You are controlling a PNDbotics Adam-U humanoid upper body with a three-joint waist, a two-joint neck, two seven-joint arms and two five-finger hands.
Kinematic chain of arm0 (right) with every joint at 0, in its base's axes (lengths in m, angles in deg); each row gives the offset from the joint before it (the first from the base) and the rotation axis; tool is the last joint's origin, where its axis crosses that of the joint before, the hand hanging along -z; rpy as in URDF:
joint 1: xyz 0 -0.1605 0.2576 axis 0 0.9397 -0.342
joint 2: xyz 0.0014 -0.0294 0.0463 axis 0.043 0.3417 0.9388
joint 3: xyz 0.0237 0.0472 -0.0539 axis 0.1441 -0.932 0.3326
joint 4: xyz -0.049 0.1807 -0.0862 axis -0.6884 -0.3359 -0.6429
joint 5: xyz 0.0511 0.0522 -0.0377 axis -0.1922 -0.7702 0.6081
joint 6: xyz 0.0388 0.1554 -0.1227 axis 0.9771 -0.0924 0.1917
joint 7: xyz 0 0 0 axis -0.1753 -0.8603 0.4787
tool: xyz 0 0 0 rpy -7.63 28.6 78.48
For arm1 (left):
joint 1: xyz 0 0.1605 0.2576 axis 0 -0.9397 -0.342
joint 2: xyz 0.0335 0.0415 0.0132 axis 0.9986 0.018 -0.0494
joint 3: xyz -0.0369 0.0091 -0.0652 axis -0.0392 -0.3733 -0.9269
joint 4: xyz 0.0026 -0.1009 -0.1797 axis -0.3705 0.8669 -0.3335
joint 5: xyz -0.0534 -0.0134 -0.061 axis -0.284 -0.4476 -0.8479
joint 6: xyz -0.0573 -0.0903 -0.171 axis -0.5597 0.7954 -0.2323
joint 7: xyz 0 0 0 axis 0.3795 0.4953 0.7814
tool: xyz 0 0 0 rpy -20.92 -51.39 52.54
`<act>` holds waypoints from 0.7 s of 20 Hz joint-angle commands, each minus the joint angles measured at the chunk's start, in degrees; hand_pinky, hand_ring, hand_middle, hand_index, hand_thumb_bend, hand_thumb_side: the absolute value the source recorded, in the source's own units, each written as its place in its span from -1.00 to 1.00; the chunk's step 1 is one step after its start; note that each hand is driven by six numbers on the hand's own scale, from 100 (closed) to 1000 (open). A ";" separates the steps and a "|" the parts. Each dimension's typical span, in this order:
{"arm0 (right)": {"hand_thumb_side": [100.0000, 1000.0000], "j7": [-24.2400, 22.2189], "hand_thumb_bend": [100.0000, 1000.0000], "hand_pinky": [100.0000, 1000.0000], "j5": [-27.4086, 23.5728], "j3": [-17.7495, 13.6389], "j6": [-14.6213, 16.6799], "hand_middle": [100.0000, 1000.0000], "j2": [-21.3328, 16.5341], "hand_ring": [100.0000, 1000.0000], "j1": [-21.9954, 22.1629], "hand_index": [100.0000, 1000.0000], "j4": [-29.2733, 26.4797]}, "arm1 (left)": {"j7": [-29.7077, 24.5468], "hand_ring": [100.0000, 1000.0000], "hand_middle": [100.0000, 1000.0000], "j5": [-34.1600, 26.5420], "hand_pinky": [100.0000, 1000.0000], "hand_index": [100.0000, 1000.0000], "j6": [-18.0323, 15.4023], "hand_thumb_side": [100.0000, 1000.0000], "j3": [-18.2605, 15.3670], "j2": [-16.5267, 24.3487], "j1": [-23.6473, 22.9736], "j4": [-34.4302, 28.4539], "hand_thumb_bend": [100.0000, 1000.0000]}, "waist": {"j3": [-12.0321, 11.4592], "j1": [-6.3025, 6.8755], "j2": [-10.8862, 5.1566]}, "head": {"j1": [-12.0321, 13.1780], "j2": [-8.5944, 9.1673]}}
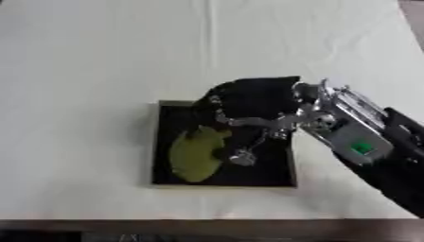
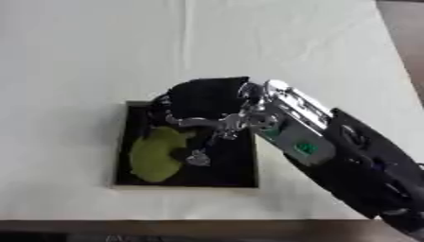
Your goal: Pick up objects on the table and place them in the box.
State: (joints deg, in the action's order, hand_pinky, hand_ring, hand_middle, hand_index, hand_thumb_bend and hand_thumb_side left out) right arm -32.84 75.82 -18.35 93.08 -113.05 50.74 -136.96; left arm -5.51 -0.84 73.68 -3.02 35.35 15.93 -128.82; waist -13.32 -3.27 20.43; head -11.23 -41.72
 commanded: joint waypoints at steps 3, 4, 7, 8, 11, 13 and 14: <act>-0.76 1.53 -0.92 0.66 -0.41 -2.55 -0.06 0.56 -1.26 0.54 0.01 0.65 -1.85 | -0.09 0.44 0.48 0.05 0.33 0.46 0.02 0.13 -0.13 0.71 0.37 -1.16 -1.00 | 0.25 0.24 -1.35 | 0.17 0.29; -0.78 2.12 -0.94 0.66 -0.58 -3.07 -0.34 0.55 -1.38 0.52 0.20 0.65 -2.16 | -0.07 0.44 0.48 0.08 0.33 0.46 0.02 0.13 -0.16 0.72 0.33 -1.16 -1.00 | 0.32 0.25 -1.38 | 0.22 0.25; -0.88 5.03 -1.00 0.65 -1.96 -5.53 -1.88 0.48 -1.78 0.48 0.87 0.62 -3.44 | 0.06 0.44 0.48 0.15 0.33 0.46 0.01 0.13 -0.28 0.77 0.19 -1.16 -1.00 | 0.65 0.28 -1.49 | 0.45 0.13; -0.93 6.42 -1.00 0.65 -2.51 -6.48 -2.53 0.46 -1.97 0.47 1.07 0.61 -3.90 | 0.08 0.44 0.48 0.18 0.33 0.46 0.03 0.13 -0.30 0.76 0.16 -1.16 -1.00 | 0.76 0.29 -1.53 | 0.52 0.13; -1.00 11.30 -1.00 0.64 -4.49 -9.82 -3.72 0.41 -2.64 0.43 1.23 0.59 -4.38 | 0.21 0.44 0.48 0.26 0.33 0.46 0.01 0.13 -0.42 0.79 0.04 -1.16 -1.00 | 1.08 0.37 -1.62 | 0.80 0.15; -1.00 15.14 -1.00 0.64 -6.06 -12.74 -3.60 0.36 -3.34 0.41 1.36 0.57 -4.43 | 0.33 0.44 0.48 0.32 0.33 0.46 -0.05 0.13 -0.53 0.82 -0.06 -1.16 -1.00 | 1.31 0.44 -1.64 | 1.06 0.11; -1.00 17.33 -1.00 0.65 -7.13 -14.47 -3.47 0.35 -3.74 0.40 1.63 0.57 -4.44 | 0.40 0.44 0.48 0.36 0.33 0.46 -0.06 0.13 -0.59 0.82 -0.10 -1.16 -1.00 | 1.44 0.47 -1.63 | 1.19 0.10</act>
State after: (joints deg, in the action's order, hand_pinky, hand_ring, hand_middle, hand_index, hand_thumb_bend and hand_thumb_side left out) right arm -17.82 69.95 -30.46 89.61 -114.90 52.88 -140.17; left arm -5.37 -0.68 73.69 -3.08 35.35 15.65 -128.82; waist -11.88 -3.20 20.10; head -10.30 -41.72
